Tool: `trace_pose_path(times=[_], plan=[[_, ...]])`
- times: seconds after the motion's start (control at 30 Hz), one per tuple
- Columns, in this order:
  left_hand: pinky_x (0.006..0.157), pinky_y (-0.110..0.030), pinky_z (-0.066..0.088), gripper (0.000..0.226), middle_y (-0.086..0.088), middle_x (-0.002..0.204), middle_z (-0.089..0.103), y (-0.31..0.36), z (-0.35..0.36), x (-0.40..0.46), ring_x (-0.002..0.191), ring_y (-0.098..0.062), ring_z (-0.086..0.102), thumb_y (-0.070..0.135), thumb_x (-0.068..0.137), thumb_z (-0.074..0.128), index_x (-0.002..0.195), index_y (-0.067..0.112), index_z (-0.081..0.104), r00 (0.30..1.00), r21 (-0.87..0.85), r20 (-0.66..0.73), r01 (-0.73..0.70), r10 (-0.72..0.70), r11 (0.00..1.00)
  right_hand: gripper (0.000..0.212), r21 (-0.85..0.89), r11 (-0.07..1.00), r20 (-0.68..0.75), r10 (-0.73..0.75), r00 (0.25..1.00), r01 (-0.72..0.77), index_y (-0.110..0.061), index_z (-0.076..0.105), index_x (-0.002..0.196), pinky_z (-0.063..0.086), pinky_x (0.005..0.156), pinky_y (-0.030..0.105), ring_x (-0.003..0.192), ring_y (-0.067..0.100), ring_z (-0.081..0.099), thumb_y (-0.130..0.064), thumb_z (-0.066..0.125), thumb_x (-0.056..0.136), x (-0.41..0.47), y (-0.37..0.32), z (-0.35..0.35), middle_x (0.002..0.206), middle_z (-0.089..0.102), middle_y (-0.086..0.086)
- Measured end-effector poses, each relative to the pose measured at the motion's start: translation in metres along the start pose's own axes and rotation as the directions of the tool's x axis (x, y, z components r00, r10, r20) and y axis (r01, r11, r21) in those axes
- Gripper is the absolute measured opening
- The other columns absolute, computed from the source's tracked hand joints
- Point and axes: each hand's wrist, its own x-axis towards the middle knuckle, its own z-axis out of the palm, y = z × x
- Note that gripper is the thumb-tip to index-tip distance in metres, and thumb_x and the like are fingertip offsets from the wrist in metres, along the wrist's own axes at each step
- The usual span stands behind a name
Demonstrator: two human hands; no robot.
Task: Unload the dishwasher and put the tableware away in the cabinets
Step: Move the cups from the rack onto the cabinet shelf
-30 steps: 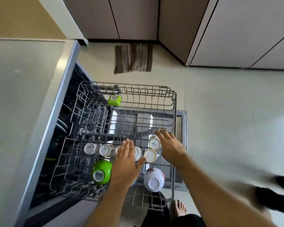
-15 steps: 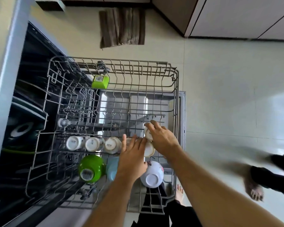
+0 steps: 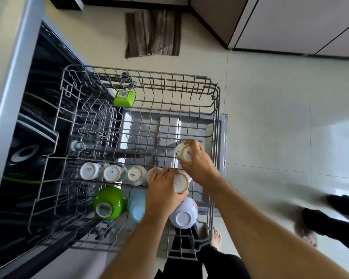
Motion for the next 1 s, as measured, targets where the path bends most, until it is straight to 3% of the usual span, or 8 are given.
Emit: trace_pose_path(times=[0.1,0.2,0.43,0.57,0.7,0.83,0.93,1.0], plan=[[0.098,-0.034,0.047,0.075,0.005,0.118,0.066,0.010,-0.008,-0.013,0.111,-0.018,0.059,0.046,0.058,0.085,0.124,0.023,0.060,0.992,-0.124,-0.050,0.108,-0.115,0.986,0.049,0.078,0.997,-0.086,0.017,0.996,-0.011,-0.017,0.042,0.127,0.051,0.079,0.040,0.091,0.025,0.060,-0.016,0.069,0.085,-0.012,-0.009,-0.015,0.115,0.051,0.001],[0.081,-0.029,0.051,0.073,0.006,0.115,0.064,0.029,-0.027,-0.027,0.104,-0.017,0.060,0.039,0.062,0.085,0.127,0.023,0.057,0.970,-0.191,-0.107,0.195,-0.218,0.962,0.050,0.080,0.997,-0.172,0.005,0.985,0.008,-0.017,0.046,0.126,0.049,0.079,0.037,0.093,0.024,0.059,-0.016,0.071,0.083,-0.027,-0.017,-0.034,0.111,0.054,-0.002],[0.083,-0.035,0.053,0.065,0.008,0.113,0.036,0.086,-0.086,-0.063,0.090,-0.017,0.054,0.028,0.064,0.082,0.121,0.032,0.051,0.885,-0.458,-0.122,0.352,-0.450,0.816,0.056,0.135,0.988,-0.250,-0.037,0.967,0.073,-0.023,0.042,0.128,0.045,0.073,0.030,0.088,0.018,0.057,-0.017,0.072,0.081,-0.078,-0.049,-0.078,0.104,0.058,-0.006],[0.076,-0.034,0.053,0.060,0.006,0.110,0.034,0.111,-0.120,-0.093,0.085,-0.015,0.051,0.024,0.062,0.080,0.113,0.033,0.048,0.850,-0.529,-0.206,0.319,-0.484,0.786,0.056,0.161,0.980,-0.257,-0.070,0.964,0.114,-0.016,0.034,0.124,0.042,0.066,0.027,0.081,0.023,0.060,-0.022,0.072,0.084,-0.113,-0.074,-0.103,0.100,0.061,0.002],[0.068,-0.019,0.044,0.064,0.006,0.114,0.037,0.127,-0.156,-0.125,0.091,-0.015,0.051,0.029,0.062,0.080,0.116,0.029,0.047,0.794,-0.559,-0.351,0.248,-0.496,0.791,0.054,0.197,0.967,-0.240,-0.112,0.964,0.162,-0.017,0.036,0.122,0.040,0.052,0.010,0.073,0.009,0.056,-0.027,0.073,0.084,-0.138,-0.104,-0.134,0.096,0.056,-0.001],[0.062,-0.022,0.047,0.065,0.005,0.107,0.050,0.131,-0.189,-0.155,0.086,-0.015,0.056,0.030,0.062,0.081,0.119,0.026,0.050,0.710,-0.571,-0.469,0.209,-0.525,0.794,0.056,0.173,0.948,-0.254,-0.218,0.942,0.266,-0.020,0.041,0.123,0.053,0.069,0.032,0.088,0.021,0.059,-0.030,0.074,0.079,-0.157,-0.139,-0.154,0.108,0.055,0.004],[0.061,-0.028,0.054,0.065,0.004,0.103,0.056,0.134,-0.211,-0.178,0.080,-0.011,0.058,0.031,0.065,0.085,0.122,0.024,0.055,0.628,-0.597,-0.545,0.175,-0.556,0.783,0.058,0.155,0.932,-0.232,-0.288,0.929,0.327,-0.016,0.045,0.130,0.037,0.066,0.011,0.094,0.015,0.053,-0.022,0.076,0.081,-0.176,-0.163,-0.166,0.118,0.050,0.002],[0.063,-0.025,0.053,0.068,0.003,0.103,0.057,0.136,-0.224,-0.194,0.083,-0.011,0.059,0.037,0.065,0.087,0.124,0.024,0.056,0.566,-0.617,-0.584,0.158,-0.582,0.771,0.061,0.121,0.914,-0.207,-0.357,0.911,0.386,-0.021,0.046,0.135,0.033,0.067,0.007,0.092,0.010,0.051,-0.021,0.076,0.082,-0.194,-0.179,-0.172,0.120,0.046,-0.001]])
